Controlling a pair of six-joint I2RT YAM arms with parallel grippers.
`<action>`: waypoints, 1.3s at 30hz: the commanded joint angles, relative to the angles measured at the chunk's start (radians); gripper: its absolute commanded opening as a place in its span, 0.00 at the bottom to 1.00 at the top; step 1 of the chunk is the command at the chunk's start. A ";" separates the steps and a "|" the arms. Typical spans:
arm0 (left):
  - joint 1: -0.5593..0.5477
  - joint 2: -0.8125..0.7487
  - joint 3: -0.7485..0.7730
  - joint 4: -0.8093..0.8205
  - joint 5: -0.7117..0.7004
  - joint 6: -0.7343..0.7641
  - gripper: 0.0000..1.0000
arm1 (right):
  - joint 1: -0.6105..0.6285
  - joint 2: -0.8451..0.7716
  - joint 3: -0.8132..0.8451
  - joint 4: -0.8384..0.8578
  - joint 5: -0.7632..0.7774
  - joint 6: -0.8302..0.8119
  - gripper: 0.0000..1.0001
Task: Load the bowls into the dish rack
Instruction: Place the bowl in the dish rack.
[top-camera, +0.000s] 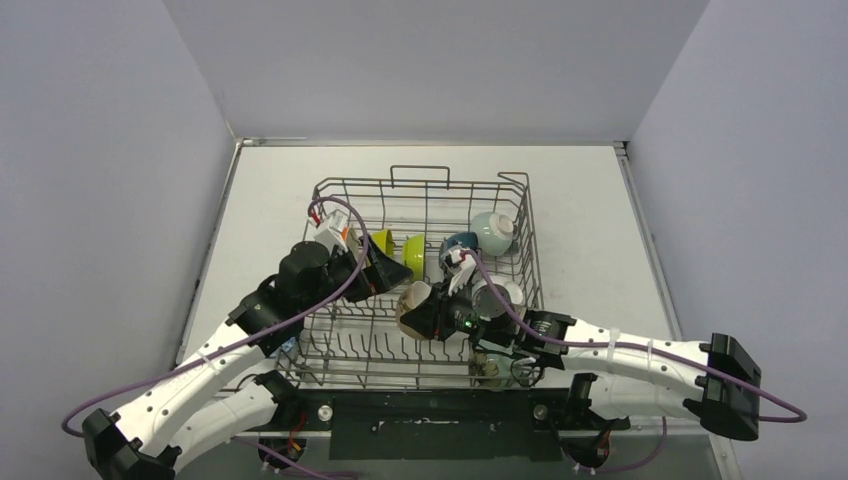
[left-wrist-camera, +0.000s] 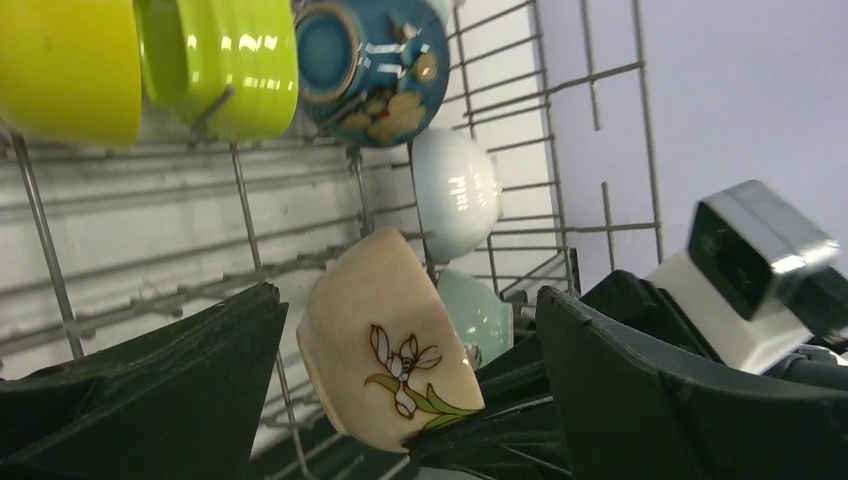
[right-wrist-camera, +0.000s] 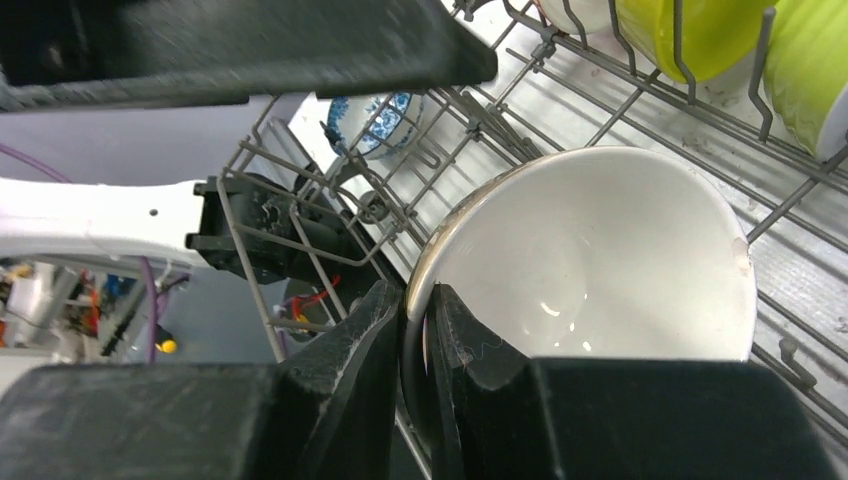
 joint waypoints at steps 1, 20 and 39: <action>-0.029 0.002 0.062 -0.149 0.028 -0.145 0.96 | 0.030 0.020 0.114 0.019 0.017 -0.119 0.05; -0.110 0.074 -0.022 -0.155 0.126 -0.211 0.96 | 0.141 0.066 0.261 -0.106 0.151 -0.354 0.05; -0.124 0.119 -0.031 0.026 0.211 -0.276 0.35 | 0.160 0.056 0.247 -0.123 0.232 -0.399 0.18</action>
